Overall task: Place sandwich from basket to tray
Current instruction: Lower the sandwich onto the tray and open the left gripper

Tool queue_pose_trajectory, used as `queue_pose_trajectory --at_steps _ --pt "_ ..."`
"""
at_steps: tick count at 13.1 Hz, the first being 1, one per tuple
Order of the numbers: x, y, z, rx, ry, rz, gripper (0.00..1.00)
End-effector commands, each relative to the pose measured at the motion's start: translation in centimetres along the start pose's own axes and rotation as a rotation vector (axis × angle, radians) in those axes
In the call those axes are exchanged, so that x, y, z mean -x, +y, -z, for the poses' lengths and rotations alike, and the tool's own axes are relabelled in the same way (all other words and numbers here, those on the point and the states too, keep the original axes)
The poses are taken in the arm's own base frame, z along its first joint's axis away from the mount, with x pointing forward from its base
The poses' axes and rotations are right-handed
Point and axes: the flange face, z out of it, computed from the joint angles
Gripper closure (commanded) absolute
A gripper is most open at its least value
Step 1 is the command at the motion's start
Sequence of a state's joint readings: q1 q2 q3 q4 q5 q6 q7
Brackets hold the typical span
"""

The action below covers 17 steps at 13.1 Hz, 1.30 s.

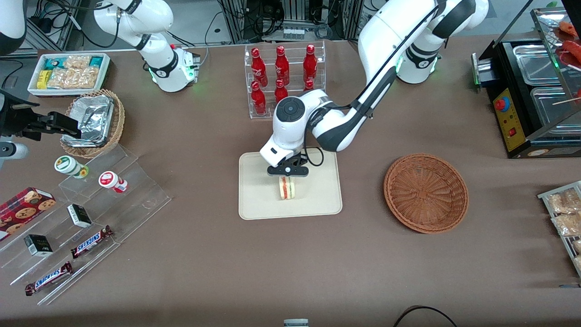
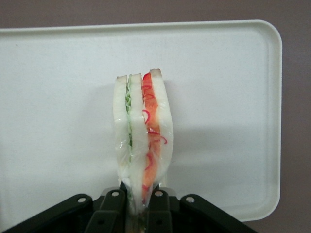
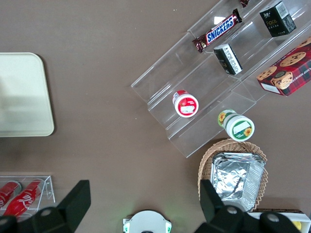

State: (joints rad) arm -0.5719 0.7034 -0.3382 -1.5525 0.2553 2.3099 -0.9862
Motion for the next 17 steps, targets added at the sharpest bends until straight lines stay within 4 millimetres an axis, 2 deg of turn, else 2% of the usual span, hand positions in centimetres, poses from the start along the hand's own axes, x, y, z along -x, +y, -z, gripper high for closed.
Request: queue_pose_trajectory --at_steps 1,3,4,5,6,8,9,10,13,15,16,17 --pt "0.1 1.1 -0.4 0.001 0.025 0.011 1.00" --pt "0.6 1.3 -1.3 -0.013 0.026 -0.008 1.00" --pt "0.7 1.2 -1.7 -0.017 0.022 -0.004 0.91" --pt "0.7 1.2 -1.9 -0.019 0.023 -0.006 0.77" --pt "0.7 1.2 -1.9 -0.019 0.023 -0.006 0.59" --pt "0.6 1.1 -1.9 -0.019 0.023 -0.003 0.32" --pt "0.5 1.1 -1.7 -0.018 0.026 -0.003 0.10" --pt "0.3 1.0 -1.5 -0.017 0.029 -0.003 0.02" --pt "-0.5 0.7 0.5 -0.011 0.048 0.008 0.01" --pt "-1.8 -0.2 3.8 -0.014 0.068 0.036 0.01" --pt "-2.1 -0.4 6.0 -0.014 0.079 0.048 0.01" --pt "-2.9 -1.4 8.3 -0.023 0.091 0.068 0.01"
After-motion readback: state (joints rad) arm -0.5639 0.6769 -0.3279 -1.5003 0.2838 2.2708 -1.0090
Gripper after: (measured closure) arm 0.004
